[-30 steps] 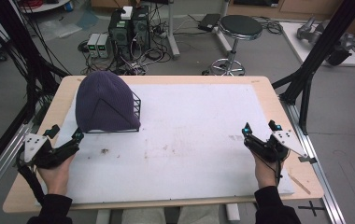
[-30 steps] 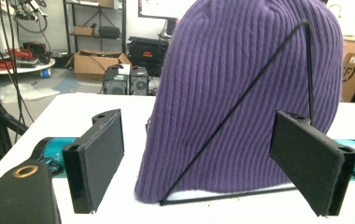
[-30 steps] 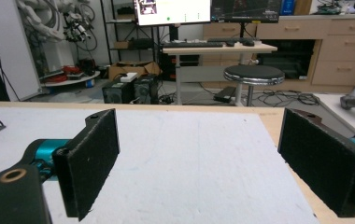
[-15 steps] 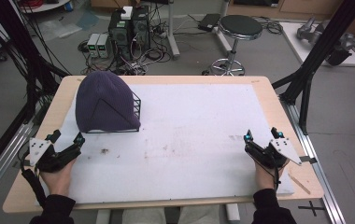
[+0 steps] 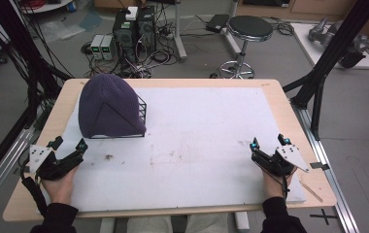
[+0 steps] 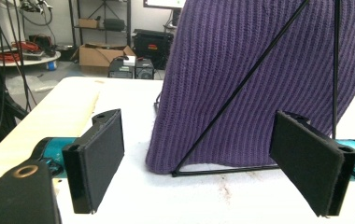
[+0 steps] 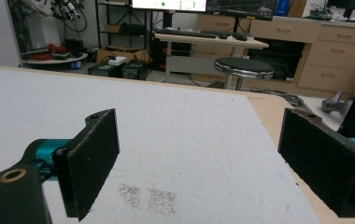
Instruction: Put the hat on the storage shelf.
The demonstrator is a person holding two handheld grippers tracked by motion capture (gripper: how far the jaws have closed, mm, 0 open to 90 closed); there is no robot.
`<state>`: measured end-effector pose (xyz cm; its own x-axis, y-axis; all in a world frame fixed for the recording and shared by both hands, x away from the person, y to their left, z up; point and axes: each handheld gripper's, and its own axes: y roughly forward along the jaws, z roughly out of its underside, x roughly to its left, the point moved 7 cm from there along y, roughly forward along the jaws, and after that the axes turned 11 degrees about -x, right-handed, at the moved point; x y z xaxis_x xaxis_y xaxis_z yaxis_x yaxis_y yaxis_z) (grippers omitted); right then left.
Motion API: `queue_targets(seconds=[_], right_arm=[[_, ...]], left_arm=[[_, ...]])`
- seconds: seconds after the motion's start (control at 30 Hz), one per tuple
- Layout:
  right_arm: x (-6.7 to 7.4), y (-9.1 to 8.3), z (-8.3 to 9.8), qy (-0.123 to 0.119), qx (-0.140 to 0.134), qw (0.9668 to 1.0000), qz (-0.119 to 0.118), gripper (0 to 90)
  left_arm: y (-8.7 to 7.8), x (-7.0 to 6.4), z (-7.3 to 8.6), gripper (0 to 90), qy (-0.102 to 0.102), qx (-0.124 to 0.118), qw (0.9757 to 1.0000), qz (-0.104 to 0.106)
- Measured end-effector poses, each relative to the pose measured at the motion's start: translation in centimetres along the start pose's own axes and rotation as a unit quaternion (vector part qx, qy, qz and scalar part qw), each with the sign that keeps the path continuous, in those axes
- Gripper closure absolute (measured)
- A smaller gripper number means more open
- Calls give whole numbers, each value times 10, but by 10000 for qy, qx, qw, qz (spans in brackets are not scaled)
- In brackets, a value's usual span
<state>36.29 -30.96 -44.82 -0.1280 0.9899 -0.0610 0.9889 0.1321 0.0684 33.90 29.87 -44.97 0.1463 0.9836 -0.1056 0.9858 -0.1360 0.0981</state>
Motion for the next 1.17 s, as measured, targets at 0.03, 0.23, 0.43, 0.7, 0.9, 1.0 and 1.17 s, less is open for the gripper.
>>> queue_targets(seconds=[0.03,0.23,0.43,0.7,0.9,1.0,1.17], right_arm=[[0,0,0,-3,-6,10000,-16,118],[-2,-1,-1,25,-48,10000,10,118],[-2,-2,0,16,-35,10000,-16,118],[-2,-1,2,-19,9,10000,-51,118],[2,0,3,-61,51,9999,-144,118],[4,0,4,-89,83,9998,-176,118],[4,1,5,-94,102,9997,-182,118]], left_arm=[[0,0,0,182,17,7,10000,11],[0,-2,0,182,-49,-3,9999,99],[1,-4,0,183,-90,-2,9999,120],[2,-4,3,184,-120,43,9998,172],[2,-5,3,185,-151,54,9997,192],[2,-5,4,185,-149,74,9996,216],[3,-5,5,185,-162,101,9996,228]])
